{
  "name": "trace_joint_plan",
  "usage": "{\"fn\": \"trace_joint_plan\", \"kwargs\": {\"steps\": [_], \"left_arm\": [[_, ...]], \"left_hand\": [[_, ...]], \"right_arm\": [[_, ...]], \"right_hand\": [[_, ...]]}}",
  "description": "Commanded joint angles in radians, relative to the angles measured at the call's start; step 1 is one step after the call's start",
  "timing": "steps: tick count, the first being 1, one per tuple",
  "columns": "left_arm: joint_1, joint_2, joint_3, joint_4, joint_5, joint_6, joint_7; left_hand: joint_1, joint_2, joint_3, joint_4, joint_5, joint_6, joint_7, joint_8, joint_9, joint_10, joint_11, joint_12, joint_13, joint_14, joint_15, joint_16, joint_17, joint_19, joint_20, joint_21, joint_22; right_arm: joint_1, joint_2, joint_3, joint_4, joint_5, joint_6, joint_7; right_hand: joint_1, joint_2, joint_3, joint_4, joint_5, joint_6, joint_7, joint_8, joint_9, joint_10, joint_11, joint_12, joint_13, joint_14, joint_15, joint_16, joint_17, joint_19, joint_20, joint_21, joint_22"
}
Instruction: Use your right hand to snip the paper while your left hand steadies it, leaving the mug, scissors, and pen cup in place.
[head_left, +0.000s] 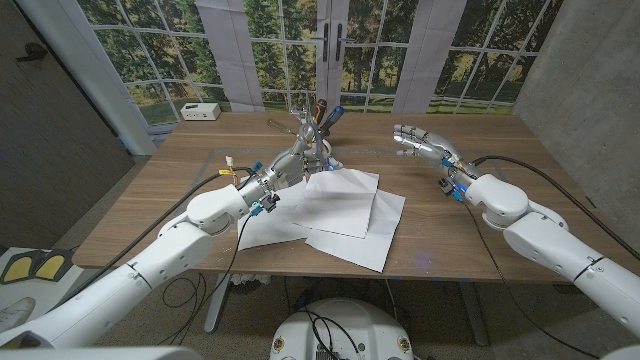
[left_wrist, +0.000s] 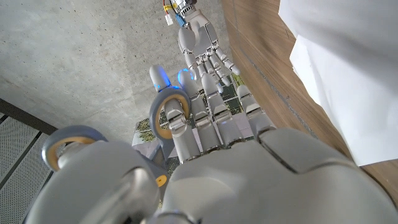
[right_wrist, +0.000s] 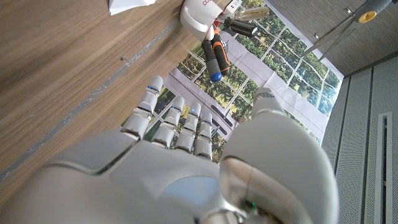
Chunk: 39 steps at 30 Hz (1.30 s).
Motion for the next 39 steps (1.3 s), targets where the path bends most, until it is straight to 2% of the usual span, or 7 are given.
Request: {"fn": "trace_joint_plan", "kwargs": {"steps": [1,11,18,28,39], "left_arm": [[0.008,0.025,-0.006,-0.019,-0.012,0.011,-0.019],[0.004,0.031,-0.009,-0.017,-0.018,0.014,-0.031],[-0.003,0.039,-0.010,-0.018,-0.032,0.016,-0.059],[0.014,0.033,-0.018,-0.018,-0.035,-0.015,-0.060],[0.010,0.050,-0.012,-0.030,-0.067,0.017,-0.098]], "left_hand": [[-0.001,0.010,-0.002,-0.005,0.004,-0.033,0.038,-0.005,0.002,0.006,-0.007,0.008,0.000,0.005,-0.054,-0.001,-0.002,-0.002,-0.002,-0.002,0.003],[0.001,0.013,-0.001,-0.005,0.005,-0.032,0.039,-0.008,0.004,0.000,-0.006,0.010,0.000,0.006,-0.053,-0.001,-0.002,-0.003,-0.002,-0.002,0.003],[0.001,0.015,0.000,-0.005,0.006,-0.031,0.038,-0.008,0.005,0.002,-0.006,0.012,-0.002,0.007,-0.058,-0.002,-0.002,-0.005,0.000,-0.003,0.003],[0.002,0.028,0.005,-0.002,0.006,-0.016,0.042,-0.006,0.005,0.017,0.001,0.020,-0.005,0.016,-0.060,0.001,-0.002,-0.006,-0.002,-0.002,0.003],[0.001,0.035,0.006,0.000,0.005,-0.017,0.042,-0.008,0.007,0.013,-0.003,0.023,-0.005,0.016,-0.057,-0.001,-0.001,-0.005,-0.002,-0.001,0.004]], "right_arm": [[-0.009,-0.029,-0.007,-0.039,-0.051,-0.045,-0.025],[0.011,-0.038,-0.034,-0.055,-0.112,-0.078,-0.035],[0.014,-0.047,-0.044,-0.059,-0.127,-0.091,-0.024],[0.019,-0.044,-0.062,-0.069,-0.143,-0.105,-0.019],[0.025,-0.037,-0.084,-0.074,-0.160,-0.119,-0.016]], "right_hand": [[0.013,0.004,0.001,-0.008,-0.005,-0.012,-0.002,-0.005,0.002,-0.013,-0.001,-0.003,0.004,-0.013,-0.013,0.000,0.003,-0.013,0.002,-0.010,0.003],[0.018,0.009,0.000,-0.013,-0.007,-0.028,-0.006,-0.007,0.002,-0.024,-0.010,-0.002,0.005,-0.038,-0.016,-0.003,0.003,-0.033,0.003,-0.028,0.004],[0.024,0.010,-0.002,-0.020,-0.010,-0.040,-0.014,-0.007,0.002,-0.036,-0.044,-0.002,0.005,-0.064,-0.018,-0.006,0.002,-0.053,0.009,-0.046,0.004],[0.023,0.009,-0.009,-0.023,-0.013,-0.088,-0.015,-0.017,0.002,-0.045,-0.051,-0.001,0.006,-0.084,-0.015,-0.005,0.001,-0.075,0.020,-0.067,0.005],[0.021,0.009,-0.016,-0.027,-0.015,-0.167,-0.010,-0.027,-0.001,-0.064,-0.060,-0.002,0.006,-0.111,-0.016,-0.005,-0.002,-0.087,0.022,-0.087,0.006]]}}
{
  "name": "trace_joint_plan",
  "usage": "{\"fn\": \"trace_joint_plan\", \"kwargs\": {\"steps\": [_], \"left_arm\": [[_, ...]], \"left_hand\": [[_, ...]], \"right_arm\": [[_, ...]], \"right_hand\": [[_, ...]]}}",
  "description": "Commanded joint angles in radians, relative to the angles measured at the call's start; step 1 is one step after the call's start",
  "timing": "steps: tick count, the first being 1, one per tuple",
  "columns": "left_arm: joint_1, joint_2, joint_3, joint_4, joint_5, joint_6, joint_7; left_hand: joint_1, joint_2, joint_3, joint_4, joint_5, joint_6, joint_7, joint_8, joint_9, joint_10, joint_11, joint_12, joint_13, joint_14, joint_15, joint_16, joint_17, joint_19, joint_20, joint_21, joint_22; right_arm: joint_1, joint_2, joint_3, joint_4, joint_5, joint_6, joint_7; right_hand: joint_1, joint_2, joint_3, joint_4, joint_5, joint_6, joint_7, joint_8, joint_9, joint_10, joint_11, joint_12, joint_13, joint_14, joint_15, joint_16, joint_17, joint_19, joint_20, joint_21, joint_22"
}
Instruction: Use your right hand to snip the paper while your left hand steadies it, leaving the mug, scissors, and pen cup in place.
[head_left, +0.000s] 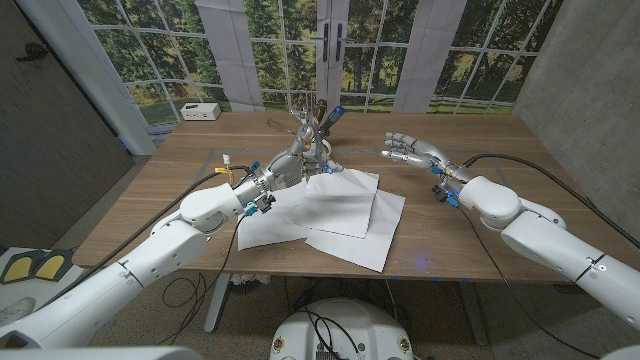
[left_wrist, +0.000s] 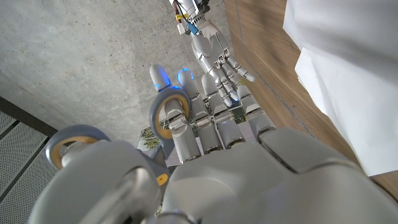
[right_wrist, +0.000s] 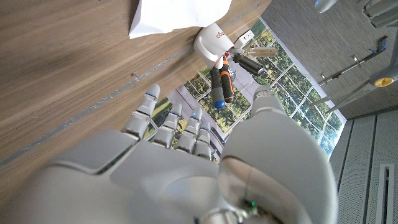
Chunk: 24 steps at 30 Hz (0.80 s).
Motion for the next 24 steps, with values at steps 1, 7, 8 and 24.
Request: {"fn": "trace_joint_plan", "kwargs": {"steps": [1,7,8,24], "left_arm": [[0.000,0.013,0.004,-0.010,-0.031,0.021,-0.038],[-0.005,0.007,0.012,-0.004,-0.037,0.031,-0.046],[-0.006,0.007,0.013,-0.004,-0.036,0.033,-0.046],[-0.032,-0.006,0.024,0.015,-0.027,0.044,-0.053]], "left_hand": [[0.002,0.011,0.002,0.004,0.004,-0.026,0.032,-0.002,0.004,0.008,-0.006,0.006,0.002,0.008,-0.058,-0.001,0.001,-0.002,0.002,-0.001,0.001],[0.000,0.015,0.002,0.006,0.003,-0.024,0.035,-0.002,0.005,0.005,-0.005,0.006,0.001,0.010,-0.056,-0.001,0.001,-0.003,0.002,-0.001,0.001],[0.000,0.015,0.002,0.006,0.003,-0.024,0.035,-0.002,0.005,0.007,-0.006,0.007,0.000,0.010,-0.056,-0.001,0.001,-0.003,0.002,-0.001,0.001],[-0.003,0.021,0.002,0.009,0.001,-0.017,0.033,-0.003,0.006,0.009,-0.006,0.011,-0.001,0.009,-0.056,-0.002,0.001,-0.004,0.002,-0.001,0.002]], "right_arm": [[0.007,0.004,-0.025,-0.010,-0.021,-0.022,0.006],[0.001,-0.008,-0.029,-0.028,-0.026,-0.045,0.007],[-0.002,-0.009,-0.029,-0.030,-0.027,-0.046,0.005],[0.007,0.006,-0.062,-0.046,-0.109,-0.074,-0.043]], "right_hand": [[0.006,0.004,-0.002,-0.004,-0.001,-0.026,0.000,-0.002,0.002,-0.010,-0.008,0.001,0.004,-0.012,-0.016,-0.005,0.002,-0.007,-0.001,-0.007,0.001],[0.008,0.004,-0.006,-0.007,-0.001,-0.094,0.010,-0.009,0.000,-0.013,-0.006,0.004,0.003,-0.022,-0.017,-0.002,0.000,-0.008,-0.001,-0.017,0.002],[0.008,0.004,-0.007,-0.008,-0.002,-0.117,0.014,-0.010,-0.001,-0.014,-0.003,0.005,0.003,-0.024,-0.017,-0.001,-0.001,-0.007,-0.001,-0.020,0.002],[0.011,0.008,-0.017,-0.016,-0.004,-0.261,0.042,0.002,-0.007,-0.074,0.064,-0.004,0.005,-0.052,-0.021,0.003,-0.006,-0.024,0.013,-0.055,0.003]]}}
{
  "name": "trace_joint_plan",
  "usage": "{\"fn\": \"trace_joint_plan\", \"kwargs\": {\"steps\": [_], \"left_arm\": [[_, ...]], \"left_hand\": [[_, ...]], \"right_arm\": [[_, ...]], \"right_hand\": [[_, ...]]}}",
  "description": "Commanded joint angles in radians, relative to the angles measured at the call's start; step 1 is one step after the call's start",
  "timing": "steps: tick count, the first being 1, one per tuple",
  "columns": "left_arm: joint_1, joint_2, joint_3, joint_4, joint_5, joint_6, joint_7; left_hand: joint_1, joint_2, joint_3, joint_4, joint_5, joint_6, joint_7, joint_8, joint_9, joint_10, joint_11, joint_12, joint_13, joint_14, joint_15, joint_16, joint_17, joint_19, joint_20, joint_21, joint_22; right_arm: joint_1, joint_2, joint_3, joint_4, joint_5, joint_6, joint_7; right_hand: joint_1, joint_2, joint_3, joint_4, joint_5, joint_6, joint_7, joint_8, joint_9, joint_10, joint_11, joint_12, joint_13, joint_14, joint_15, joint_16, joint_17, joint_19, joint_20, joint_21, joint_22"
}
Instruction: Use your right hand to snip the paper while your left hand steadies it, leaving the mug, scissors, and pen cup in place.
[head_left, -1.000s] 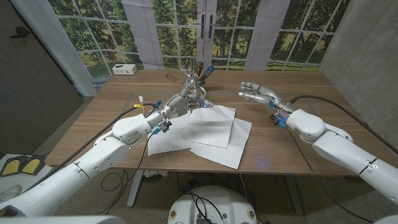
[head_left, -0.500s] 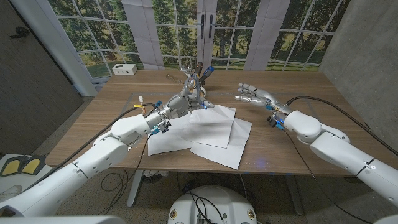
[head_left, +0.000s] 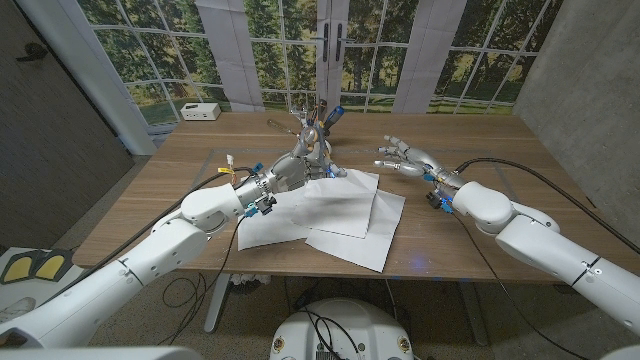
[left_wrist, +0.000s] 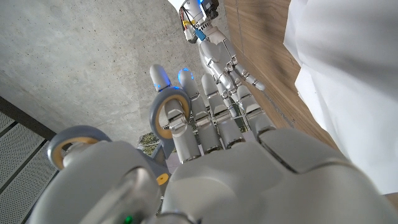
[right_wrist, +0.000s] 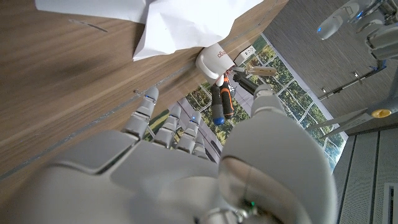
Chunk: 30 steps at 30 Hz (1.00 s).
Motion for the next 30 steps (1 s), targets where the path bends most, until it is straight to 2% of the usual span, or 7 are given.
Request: {"fn": "trace_joint_plan", "kwargs": {"steps": [1,10,12,17,20,22,30], "left_arm": [[-0.014,-0.012,0.008,0.015,0.002,0.006,-0.008],[-0.028,-0.026,0.015,0.038,0.008,0.002,-0.011],[-0.035,-0.029,0.022,0.044,0.020,0.007,-0.009],[-0.052,-0.035,0.034,0.056,0.021,0.010,-0.030],[-0.055,-0.038,0.035,0.058,0.019,0.010,-0.035],[-0.056,-0.039,0.036,0.061,0.017,0.009,-0.040],[-0.059,-0.041,0.037,0.065,0.018,0.001,-0.049]], "left_hand": [[0.005,0.013,-0.002,0.004,0.001,-0.018,0.032,-0.003,0.000,0.009,-0.005,0.004,0.001,0.010,-0.056,-0.002,0.002,-0.005,0.002,-0.001,0.002],[0.006,0.015,-0.002,0.004,0.000,-0.017,0.032,-0.004,0.002,0.012,-0.004,0.007,0.000,0.010,-0.058,-0.002,0.002,-0.005,0.002,-0.001,0.002],[0.006,0.016,-0.002,0.004,-0.001,-0.016,0.032,-0.004,0.003,0.010,-0.005,0.008,0.001,0.011,-0.058,-0.002,0.002,-0.005,0.002,-0.001,0.002],[0.006,0.017,-0.002,0.004,-0.001,-0.016,0.033,-0.004,0.004,0.008,-0.005,0.009,0.001,0.013,-0.056,-0.002,0.002,-0.005,0.002,-0.001,0.002],[0.006,0.018,-0.002,0.004,-0.002,-0.014,0.032,-0.004,0.004,0.009,-0.005,0.010,0.001,0.014,-0.058,-0.001,0.002,-0.005,0.001,-0.001,0.002],[0.006,0.019,-0.002,0.004,-0.002,-0.013,0.032,-0.004,0.004,0.013,-0.006,0.010,-0.002,0.015,-0.058,-0.001,0.002,-0.004,-0.001,-0.001,0.002],[0.007,0.021,-0.001,0.004,-0.003,-0.010,0.032,-0.004,0.004,0.016,-0.006,0.012,-0.004,0.015,-0.060,-0.001,0.002,-0.004,-0.001,0.000,0.002]], "right_arm": [[0.009,0.009,-0.021,-0.017,-0.066,-0.024,-0.040],[0.019,0.012,-0.038,-0.037,-0.127,-0.057,-0.061],[0.022,0.016,-0.041,-0.036,-0.134,-0.059,-0.064],[0.034,0.021,-0.061,-0.036,-0.176,-0.077,-0.068],[0.040,0.025,-0.074,-0.042,-0.205,-0.094,-0.077],[0.041,0.026,-0.082,-0.048,-0.231,-0.106,-0.087],[0.035,0.055,-0.097,-0.059,-0.267,-0.137,-0.122]], "right_hand": [[0.007,0.005,-0.004,-0.004,-0.004,-0.011,0.003,0.010,0.002,0.000,0.010,0.001,0.006,-0.009,-0.024,0.004,0.003,-0.003,0.006,-0.005,0.003],[0.007,0.007,-0.006,-0.005,-0.003,-0.010,0.007,0.018,0.001,0.002,0.026,0.007,0.007,-0.008,-0.028,0.007,0.002,0.002,-0.002,-0.009,0.003],[0.008,0.007,-0.007,-0.006,-0.003,-0.009,0.006,0.020,0.001,0.002,0.028,0.008,0.007,-0.007,-0.044,0.009,0.001,0.003,-0.009,-0.011,0.003],[0.010,0.001,-0.012,-0.010,-0.003,-0.010,0.011,0.025,0.000,-0.005,0.063,0.010,0.007,-0.014,-0.074,0.006,-0.006,0.003,-0.032,-0.019,0.003],[0.010,-0.001,-0.014,-0.012,-0.004,-0.008,0.015,0.026,0.000,-0.013,0.077,0.007,0.006,-0.017,-0.073,0.004,-0.009,0.001,-0.041,-0.022,0.002],[0.010,-0.003,-0.016,-0.012,-0.003,-0.008,0.017,0.027,-0.001,-0.017,0.081,0.007,0.004,-0.020,-0.059,0.003,-0.012,0.002,-0.042,-0.024,0.002],[0.005,-0.007,-0.021,-0.012,-0.004,-0.008,0.022,0.028,-0.001,-0.018,0.079,0.007,0.000,-0.029,-0.064,-0.001,-0.017,0.001,-0.047,-0.029,0.002]]}}
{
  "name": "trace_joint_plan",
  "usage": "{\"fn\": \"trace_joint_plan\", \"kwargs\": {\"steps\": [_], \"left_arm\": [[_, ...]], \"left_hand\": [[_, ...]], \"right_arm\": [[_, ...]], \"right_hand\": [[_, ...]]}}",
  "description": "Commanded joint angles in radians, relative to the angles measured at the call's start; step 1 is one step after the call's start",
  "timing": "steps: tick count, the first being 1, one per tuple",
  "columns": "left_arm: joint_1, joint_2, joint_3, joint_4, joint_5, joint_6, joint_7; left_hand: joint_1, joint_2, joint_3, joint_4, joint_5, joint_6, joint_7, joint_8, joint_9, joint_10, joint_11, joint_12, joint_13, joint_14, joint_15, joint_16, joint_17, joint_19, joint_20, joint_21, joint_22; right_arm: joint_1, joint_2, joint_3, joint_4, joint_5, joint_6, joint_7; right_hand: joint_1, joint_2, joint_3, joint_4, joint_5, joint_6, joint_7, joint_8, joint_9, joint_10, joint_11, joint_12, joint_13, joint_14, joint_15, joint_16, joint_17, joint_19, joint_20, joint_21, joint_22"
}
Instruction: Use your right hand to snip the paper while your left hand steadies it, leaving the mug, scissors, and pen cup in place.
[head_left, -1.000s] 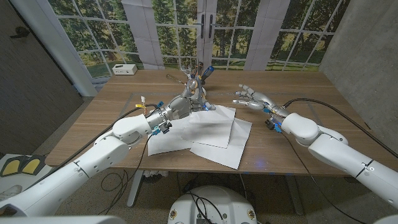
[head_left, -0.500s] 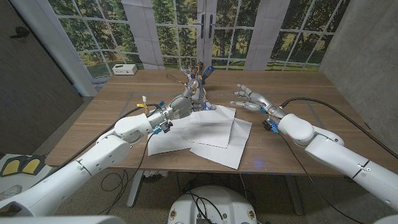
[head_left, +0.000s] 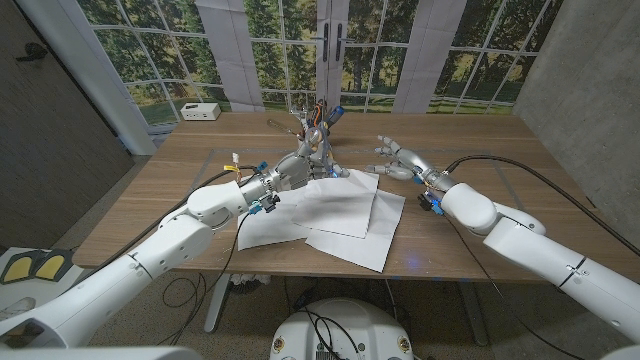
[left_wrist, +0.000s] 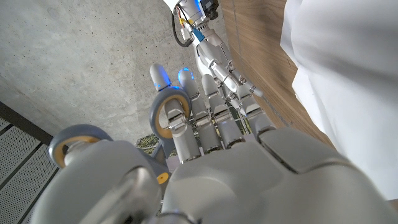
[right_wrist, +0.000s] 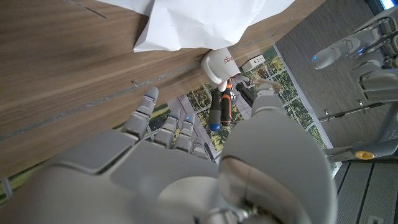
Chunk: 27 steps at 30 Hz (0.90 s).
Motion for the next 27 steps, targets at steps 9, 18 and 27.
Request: {"fn": "trace_joint_plan", "kwargs": {"steps": [9,18,27], "left_arm": [[-0.002,-0.002,0.002,0.006,0.001,-0.016,-0.018],[0.003,0.000,-0.001,0.005,0.000,-0.021,-0.017],[0.002,-0.002,-0.001,0.009,-0.001,-0.028,-0.022]], "left_hand": [[-0.002,0.014,-0.001,0.004,-0.004,-0.013,0.025,-0.001,0.004,0.015,-0.009,0.007,0.002,0.010,-0.056,-0.001,0.002,-0.004,-0.002,0.000,0.002],[0.000,0.016,-0.001,0.004,-0.004,-0.011,0.022,-0.001,0.005,0.016,-0.009,0.009,0.000,0.011,-0.059,-0.001,0.002,-0.003,-0.003,0.001,0.002],[0.003,0.019,0.000,0.004,-0.005,-0.006,0.022,-0.001,0.005,0.014,-0.011,0.010,0.001,0.013,-0.060,0.000,0.003,-0.003,-0.002,0.001,0.002]], "right_arm": [[0.001,0.042,-0.042,-0.036,-0.101,-0.094,-0.053],[0.008,0.035,-0.058,-0.041,-0.119,-0.107,-0.034],[0.022,0.009,-0.080,-0.060,-0.179,-0.133,-0.010]], "right_hand": [[-0.001,0.000,-0.020,0.001,0.001,0.006,0.001,0.010,-0.004,0.023,-0.038,0.008,-0.019,-0.022,-0.041,-0.004,-0.022,0.001,-0.004,-0.023,0.002],[-0.001,0.002,-0.023,0.000,0.001,-0.011,0.018,0.004,-0.004,0.051,0.002,0.019,-0.025,-0.018,-0.031,-0.001,-0.029,0.003,-0.007,-0.026,0.002],[0.000,0.002,-0.027,-0.003,0.000,-0.034,0.025,-0.001,-0.004,0.116,-0.007,0.038,-0.032,-0.007,-0.033,0.005,-0.038,0.016,-0.013,-0.026,0.002]]}}
